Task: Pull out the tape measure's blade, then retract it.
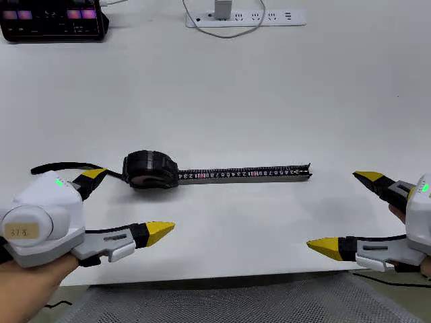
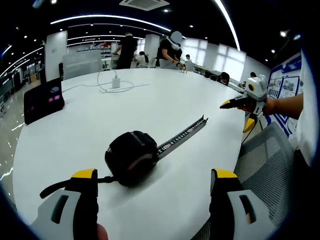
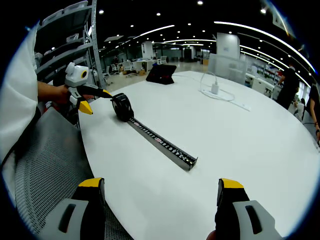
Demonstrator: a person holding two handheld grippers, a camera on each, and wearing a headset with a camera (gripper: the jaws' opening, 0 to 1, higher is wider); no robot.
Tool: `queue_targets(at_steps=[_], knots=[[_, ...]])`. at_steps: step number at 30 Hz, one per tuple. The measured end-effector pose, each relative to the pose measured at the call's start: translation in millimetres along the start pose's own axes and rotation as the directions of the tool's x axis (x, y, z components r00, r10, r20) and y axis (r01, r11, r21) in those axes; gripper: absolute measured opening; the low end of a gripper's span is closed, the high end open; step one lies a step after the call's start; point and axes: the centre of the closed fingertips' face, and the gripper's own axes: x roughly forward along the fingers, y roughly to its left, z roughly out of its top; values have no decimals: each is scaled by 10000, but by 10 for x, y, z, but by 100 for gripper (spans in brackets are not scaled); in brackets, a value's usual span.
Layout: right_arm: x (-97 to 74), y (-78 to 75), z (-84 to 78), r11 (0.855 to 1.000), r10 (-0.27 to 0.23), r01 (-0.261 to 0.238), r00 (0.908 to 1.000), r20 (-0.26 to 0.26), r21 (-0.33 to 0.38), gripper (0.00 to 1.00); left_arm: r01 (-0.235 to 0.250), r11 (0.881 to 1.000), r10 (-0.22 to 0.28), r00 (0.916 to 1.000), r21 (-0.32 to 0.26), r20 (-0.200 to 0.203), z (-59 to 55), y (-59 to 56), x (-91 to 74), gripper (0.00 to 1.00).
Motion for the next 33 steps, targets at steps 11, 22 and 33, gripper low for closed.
queue_targets(at_steps=[11,22,33], knots=[[0,1,-58,10000,-79,79,9999,-95,55,92,210,9997,-209,9997,126,-99,56,-21,168,91],[12,19,-62,9999,-42,43,9999,-103,113,91,13,9995,-14,10000,-316,-49,71,-1,250,92],[64,-85,15,10000,-2,1,10000,-96,-63,91,-983,9884,1003,9949,-1154,108,93,36,309,90]])
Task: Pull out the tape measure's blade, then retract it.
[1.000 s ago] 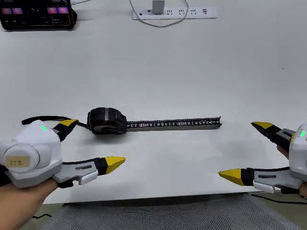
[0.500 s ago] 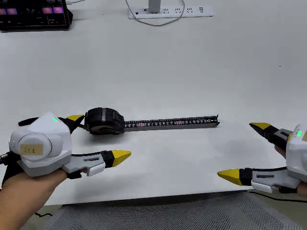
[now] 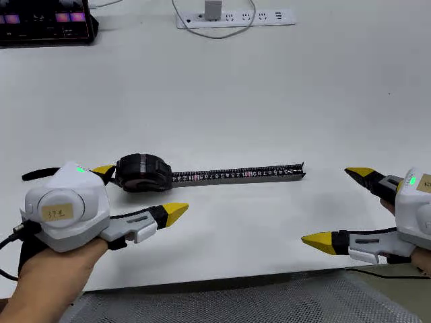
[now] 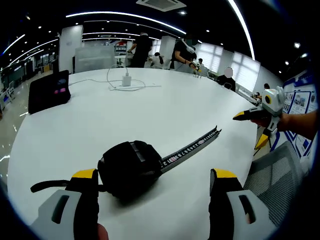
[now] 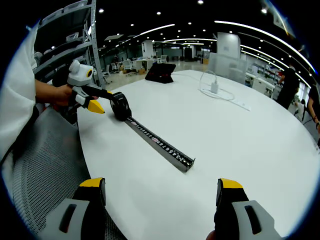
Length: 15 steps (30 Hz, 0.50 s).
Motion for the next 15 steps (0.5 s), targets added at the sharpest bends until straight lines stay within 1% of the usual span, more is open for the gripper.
queue_targets(at_steps=[2,6,7,8,10,12,13,14,15], knots=[[12,-25,9,10000,13,-13,10000,-25,-75,91,-134,9999,135,9999,-98,39,-2,-4,5,90],[29,-48,10,9998,70,-71,9999,-88,-168,90,-343,9987,342,9994,-382,-44,-14,8,28,89],[34,-53,12,9998,72,-74,9999,-89,-181,90,-434,9983,432,9990,-397,-60,-14,20,28,87],[43,-58,13,9998,112,-114,9999,-89,-168,90,-653,9968,647,9978,-463,-151,-18,53,27,85],[58,-58,8,9996,164,-166,9998,-138,-215,89,-624,9968,619,9980,-497,-121,-4,48,43,84],[80,-72,6,9995,207,-211,9996,-171,-252,89,-705,9959,694,9974,-570,-197,-6,50,72,85],[87,-81,7,9994,232,-237,9996,-178,-258,88,-787,9957,774,9966,-493,-283,-19,68,76,84],[89,-89,11,9994,239,-243,9996,-167,-260,88,-878,9944,864,9959,-582,-254,-15,84,75,83],[91,-96,17,9993,258,-262,9995,-157,-255,88,-950,9906,939,9955,-985,-158,-1,92,83,82]])
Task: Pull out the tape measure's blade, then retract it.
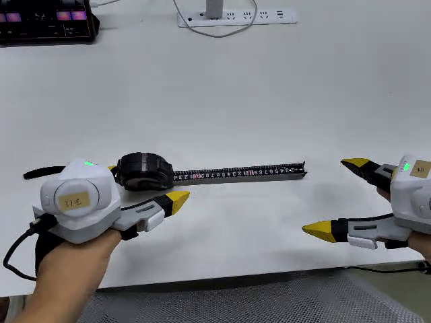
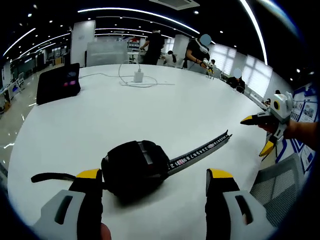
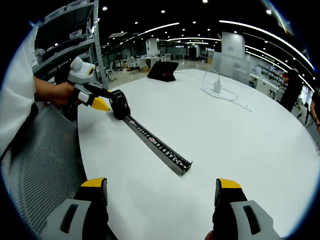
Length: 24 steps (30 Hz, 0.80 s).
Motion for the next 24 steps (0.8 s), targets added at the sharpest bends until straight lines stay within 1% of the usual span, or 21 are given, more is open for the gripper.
queue_targets(at_steps=[1,2,3,5,8,11,14,16,19,22,24], knots=[[1,-2,7,10000,24,-24,10000,-9,-16,87,12,9997,-11,10000,-237,37,12,1,14,83],[3,-7,8,10000,37,-37,10000,-23,-39,87,-6,9997,7,10000,-243,48,17,6,20,83],[7,-20,4,10000,45,-45,10000,-63,-66,87,-46,9991,50,9999,-418,87,25,7,27,83],[7,-38,1,9999,62,-63,9999,-114,-111,86,-188,9988,192,9998,-458,79,24,22,33,82],[-15,-54,27,9999,63,-65,9998,-167,-151,86,-409,9952,422,9990,-886,127,19,37,53,81],[-26,-69,45,9997,52,-58,9997,-238,-257,85,-551,9935,570,9982,-993,160,25,32,64,81],[-21,-82,64,9995,139,-147,9995,-275,-290,84,-793,9917,816,9965,-1008,181,23,33,79,81],[-11,-91,65,9990,251,-265,9989,-384,-362,80,-1052,9893,1076,9940,-1012,185,22,60,85,79],[3,-106,88,9981,344,-366,9984,-448,-488,78,-1400,9827,1436,9894,-1211,215,29,105,93,75],[13,-119,116,9967,461,-493,9976,-508,-646,74,-1641,9802,1672,9857,-1109,191,20,114,109,73],[25,-130,128,9948,524,-573,9969,-589,-838,73,-1776,9779,1807,9833,-1103,190,6,146,119,72]])
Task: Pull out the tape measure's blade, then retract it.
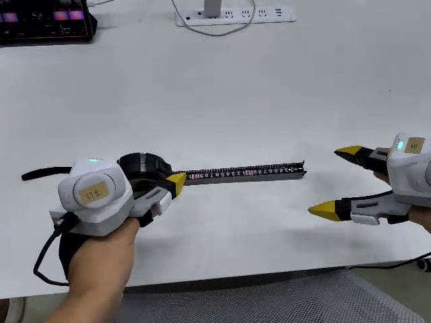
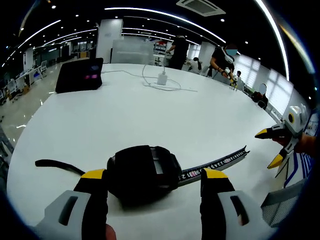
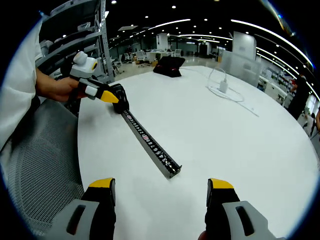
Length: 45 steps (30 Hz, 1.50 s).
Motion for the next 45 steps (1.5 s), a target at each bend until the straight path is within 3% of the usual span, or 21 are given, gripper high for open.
queue_targets(at_steps=[19,32,41,43,45], knots=[[115,-143,16,9880,699,-808,9939,-848,-1318,60,-805,9956,811,9966,-483,117,4,139,60,61],[202,-155,0,9777,946,-1160,9875,-1264,-1752,54,-804,9955,805,9968,-498,11,-10,152,89,60],[301,-180,-39,9578,1263,-1699,9733,-1916,-2316,47,-784,9958,783,9969,-467,-29,-7,137,81,60],[321,-189,-62,9439,1349,-1913,9674,-2145,-2691,44,-787,9958,786,9969,-477,-24,-6,135,79,60],[348,-194,-77,9413,1412,-2014,9638,-2261,-2709,43,-792,9957,792,9969,-470,-15,-6,135,79,60]])
